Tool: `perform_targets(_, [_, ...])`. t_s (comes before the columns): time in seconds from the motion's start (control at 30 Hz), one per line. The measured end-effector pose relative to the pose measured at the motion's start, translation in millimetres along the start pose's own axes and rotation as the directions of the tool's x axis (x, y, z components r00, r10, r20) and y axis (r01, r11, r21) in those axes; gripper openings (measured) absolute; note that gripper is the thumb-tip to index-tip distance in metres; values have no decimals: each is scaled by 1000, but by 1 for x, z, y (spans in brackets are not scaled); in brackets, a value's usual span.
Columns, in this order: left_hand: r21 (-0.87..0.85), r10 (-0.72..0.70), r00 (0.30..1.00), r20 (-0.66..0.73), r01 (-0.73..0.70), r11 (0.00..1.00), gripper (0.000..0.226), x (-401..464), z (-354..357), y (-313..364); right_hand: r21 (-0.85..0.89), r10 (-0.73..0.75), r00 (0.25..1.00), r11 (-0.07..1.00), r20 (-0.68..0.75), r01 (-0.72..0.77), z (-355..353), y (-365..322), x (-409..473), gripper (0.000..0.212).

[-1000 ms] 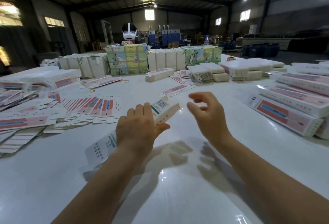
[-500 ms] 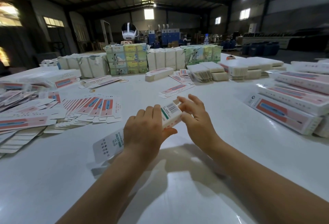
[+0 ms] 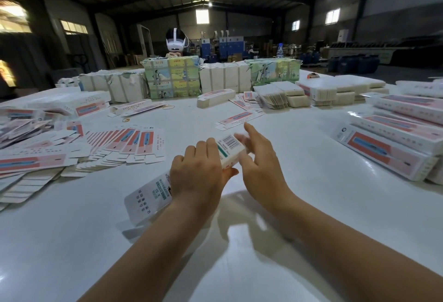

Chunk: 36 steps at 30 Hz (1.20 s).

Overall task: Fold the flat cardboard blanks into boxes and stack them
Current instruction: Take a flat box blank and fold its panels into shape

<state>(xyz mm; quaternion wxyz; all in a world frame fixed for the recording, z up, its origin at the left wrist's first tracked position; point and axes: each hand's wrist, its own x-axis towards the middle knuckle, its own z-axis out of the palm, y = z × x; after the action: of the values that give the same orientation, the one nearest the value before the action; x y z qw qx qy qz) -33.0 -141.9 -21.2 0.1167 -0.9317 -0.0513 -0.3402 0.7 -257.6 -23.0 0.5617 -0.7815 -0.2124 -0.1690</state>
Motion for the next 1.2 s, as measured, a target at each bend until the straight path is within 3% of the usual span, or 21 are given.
perform_targets(0.1, [-45, -6, 1000, -18, 5, 999, 75, 1, 3, -1, 255, 254, 966, 938, -53, -233, -5, 2, 10, 71])
perform_targets(0.17, [-75, 14, 1000, -24, -16, 997, 75, 1, 4, 1, 531, 473, 873, 713, 118, -458, -9, 3, 15, 69])
perform_targets(0.2, [-83, 30, 999, -25, -32, 996, 74, 0, 4, 3, 623, 515, 834, 591, 198, -513, -9, 5, 17, 63])
perform_targets(0.23, [-83, 43, 999, -10, -43, 996, 74, -1, 4, 4, 648, 520, 827, 558, 214, -518, -10, 7, 16, 54])
perform_targets(0.3, [-70, 53, 998, 16, -52, 996, 74, -1, 5, 3, 547, 451, 887, 719, 101, -429, -9, 11, 14, 36])
perform_targets(0.4, [-37, 62, 998, 16, -62, 997, 74, -1, -3, 6, 126, 133, 990, 984, -51, -125, -6, 10, 7, 28])
perform_targets(0.47, [-33, 83, 994, -68, -85, 996, 63, -1, -2, 8, -133, -95, 994, 987, -55, 87, -2, 10, 1, 23])
perform_targets(0.53, [-40, 87, 987, -134, -93, 995, 60, -1, 0, 8, -236, -178, 983, 958, -40, 164, 2, 11, 0, 21])
perform_targets(0.6, [-37, 83, 988, -133, -89, 995, 60, -1, -1, 7, -135, -112, 991, 986, -67, 102, 2, 10, 1, 22])
perform_targets(0.67, [-28, 62, 992, -110, -66, 997, 65, -2, -1, 6, 245, 150, 987, 960, -51, -134, -1, 7, 6, 25])
perform_targets(0.73, [-49, 46, 995, -92, -51, 997, 72, -2, -2, 6, 598, 397, 912, 707, 106, -378, -7, 4, 13, 23])
perform_targets(0.77, [-54, 51, 994, -95, -56, 997, 73, -2, -1, 6, 680, 441, 877, 586, 188, -441, -11, 4, 15, 17])
perform_targets(0.83, [-57, 69, 992, -103, -75, 996, 74, -2, -1, 6, 718, 444, 849, 487, 288, -498, -16, 4, 16, 11])
perform_targets(1.0, [-79, 53, 991, -124, -63, 995, 75, -1, -4, 3, 663, 382, 892, 606, 241, -439, -18, 4, 19, 20])
perform_targets(1.2, [-59, 64, 988, -141, -73, 996, 75, -1, -2, 1, 680, 367, 885, 573, 287, -458, -20, 2, 17, 22])
